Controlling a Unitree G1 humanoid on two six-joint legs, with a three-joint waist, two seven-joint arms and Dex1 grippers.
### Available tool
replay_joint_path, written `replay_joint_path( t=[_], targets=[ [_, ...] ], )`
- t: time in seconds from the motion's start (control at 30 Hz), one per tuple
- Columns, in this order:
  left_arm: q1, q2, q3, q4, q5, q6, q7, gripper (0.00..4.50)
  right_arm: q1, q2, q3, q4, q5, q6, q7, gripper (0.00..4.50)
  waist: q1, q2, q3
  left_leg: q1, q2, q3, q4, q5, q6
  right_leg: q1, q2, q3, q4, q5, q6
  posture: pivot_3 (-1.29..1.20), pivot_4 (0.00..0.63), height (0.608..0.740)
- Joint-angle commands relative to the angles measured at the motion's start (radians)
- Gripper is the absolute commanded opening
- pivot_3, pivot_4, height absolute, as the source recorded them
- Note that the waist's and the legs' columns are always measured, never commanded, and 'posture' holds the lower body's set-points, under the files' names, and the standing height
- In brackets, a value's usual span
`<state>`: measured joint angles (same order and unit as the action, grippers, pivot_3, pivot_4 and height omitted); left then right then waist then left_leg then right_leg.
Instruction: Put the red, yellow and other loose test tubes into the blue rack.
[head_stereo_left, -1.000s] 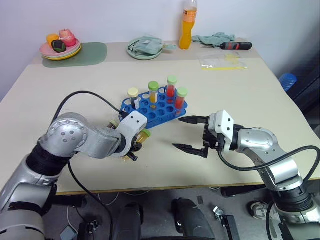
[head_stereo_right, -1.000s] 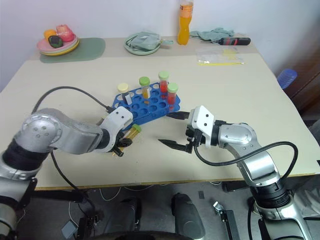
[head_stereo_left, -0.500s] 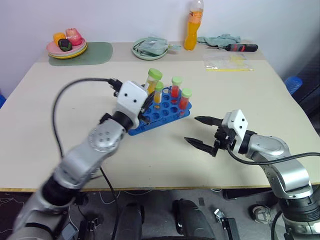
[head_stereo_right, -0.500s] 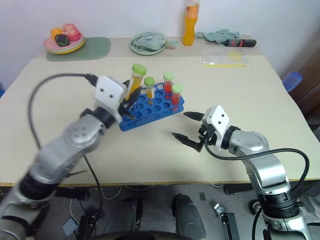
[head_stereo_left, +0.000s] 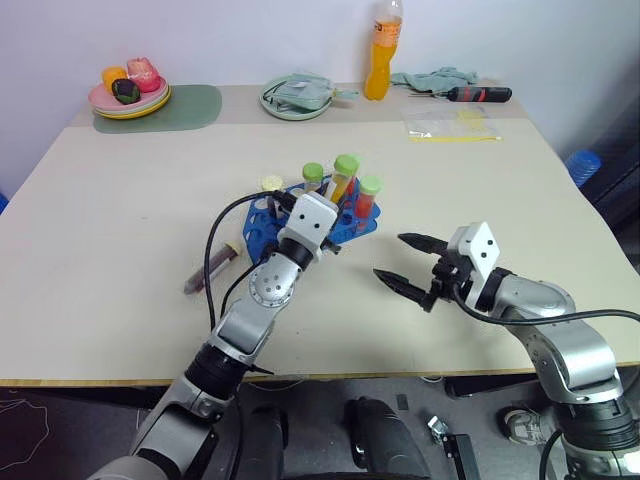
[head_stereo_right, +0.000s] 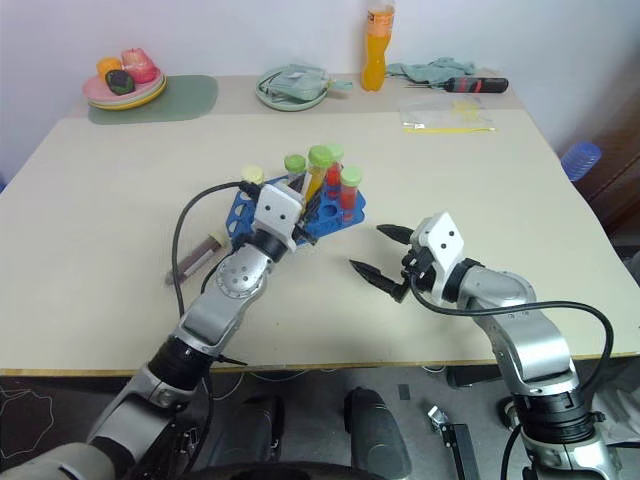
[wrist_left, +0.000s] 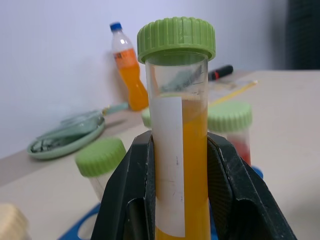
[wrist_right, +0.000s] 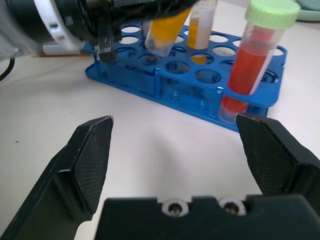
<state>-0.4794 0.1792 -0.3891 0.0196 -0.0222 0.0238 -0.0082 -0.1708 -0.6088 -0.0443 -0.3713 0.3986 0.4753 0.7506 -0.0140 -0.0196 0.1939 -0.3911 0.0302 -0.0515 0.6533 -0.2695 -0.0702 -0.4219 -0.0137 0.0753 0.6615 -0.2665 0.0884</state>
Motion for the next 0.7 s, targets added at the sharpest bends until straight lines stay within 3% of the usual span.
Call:
replay_joint_path(
  t=[0.03, 0.7],
  targets=[
    [-0.002, -0.029, 0.037, 0.002, 0.027, -0.049, -0.026, 0.81, 0.005, -0.009, -0.032, -0.048, 0.021, 0.001, -0.006, 4.34, 0.000, 0.000, 0.000, 0.000, 0.000, 0.000, 0.000, 0.000, 0.000, 0.000, 0.000, 0.000, 0.000, 0.000, 0.000, 0.00, 0.150, 0.740],
    [-0.018, -0.115, 0.097, 0.133, 0.123, -0.113, -0.078, 0.81, 0.002, -0.004, -0.019, -0.060, 0.017, 0.011, -0.020, 4.34, 0.001, 0.000, 0.000, 0.000, 0.000, 0.000, 0.000, 0.000, 0.000, 0.000, 0.000, 0.000, 0.000, 0.000, 0.000, 0.00, 0.150, 0.740]
  ],
)
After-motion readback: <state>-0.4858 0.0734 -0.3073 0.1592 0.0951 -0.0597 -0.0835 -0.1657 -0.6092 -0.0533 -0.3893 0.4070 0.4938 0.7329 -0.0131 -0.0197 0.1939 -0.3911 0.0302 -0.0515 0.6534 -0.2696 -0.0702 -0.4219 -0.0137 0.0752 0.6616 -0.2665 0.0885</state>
